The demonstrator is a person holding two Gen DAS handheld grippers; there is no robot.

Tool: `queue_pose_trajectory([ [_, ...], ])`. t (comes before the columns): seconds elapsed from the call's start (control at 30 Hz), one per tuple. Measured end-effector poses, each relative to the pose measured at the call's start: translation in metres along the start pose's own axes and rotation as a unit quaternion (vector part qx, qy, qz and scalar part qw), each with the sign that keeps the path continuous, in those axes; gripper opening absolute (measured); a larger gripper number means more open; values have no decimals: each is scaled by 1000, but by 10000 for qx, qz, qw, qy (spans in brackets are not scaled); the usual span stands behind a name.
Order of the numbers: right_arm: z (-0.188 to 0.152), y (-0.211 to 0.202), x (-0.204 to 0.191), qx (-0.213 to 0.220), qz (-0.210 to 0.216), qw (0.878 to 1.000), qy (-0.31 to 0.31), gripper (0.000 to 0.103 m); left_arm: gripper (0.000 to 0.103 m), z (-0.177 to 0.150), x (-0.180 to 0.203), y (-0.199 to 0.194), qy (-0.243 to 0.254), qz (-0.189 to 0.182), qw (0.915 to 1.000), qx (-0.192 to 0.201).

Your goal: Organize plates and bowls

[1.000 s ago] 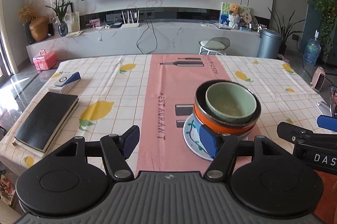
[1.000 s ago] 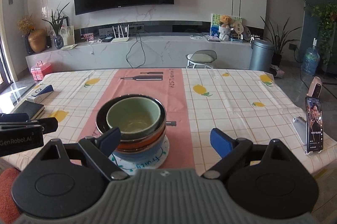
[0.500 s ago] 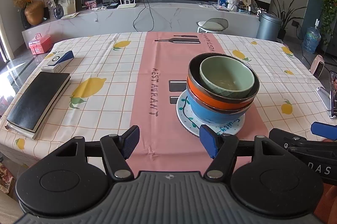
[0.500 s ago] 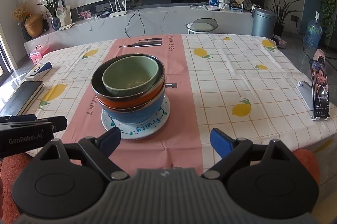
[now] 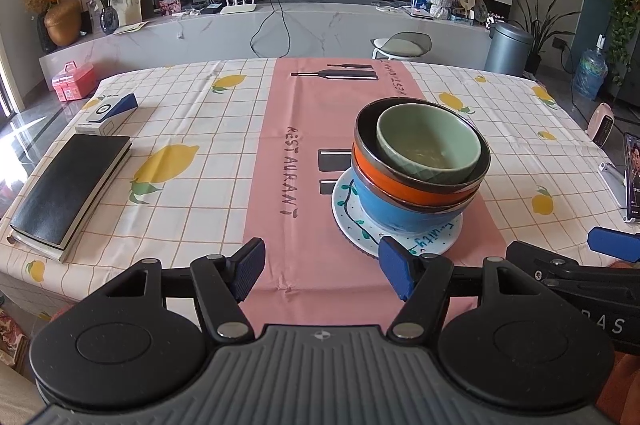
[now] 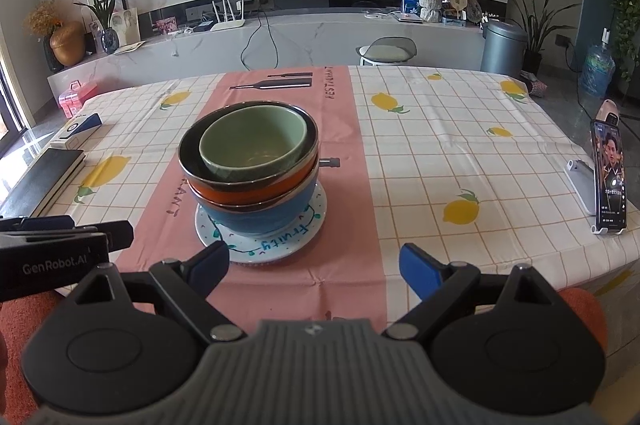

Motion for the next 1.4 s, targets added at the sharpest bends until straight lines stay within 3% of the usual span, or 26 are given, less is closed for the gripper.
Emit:
queue_pose_trajectory([
  [1.4, -1, 2, -5, -51, 31, 9999, -107, 90, 76, -2, 0, 1, -39, -72, 9999, -68],
])
Point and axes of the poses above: each gripper's, at about its wrist camera, not at the fingertips, and y roughly the way its jaws point, x to its right, z to its top, the point moved 3 cm from there along y, roughly the way its jaws point, and after that the axes turned 13 degrees about -z, right-handed, at the moved point
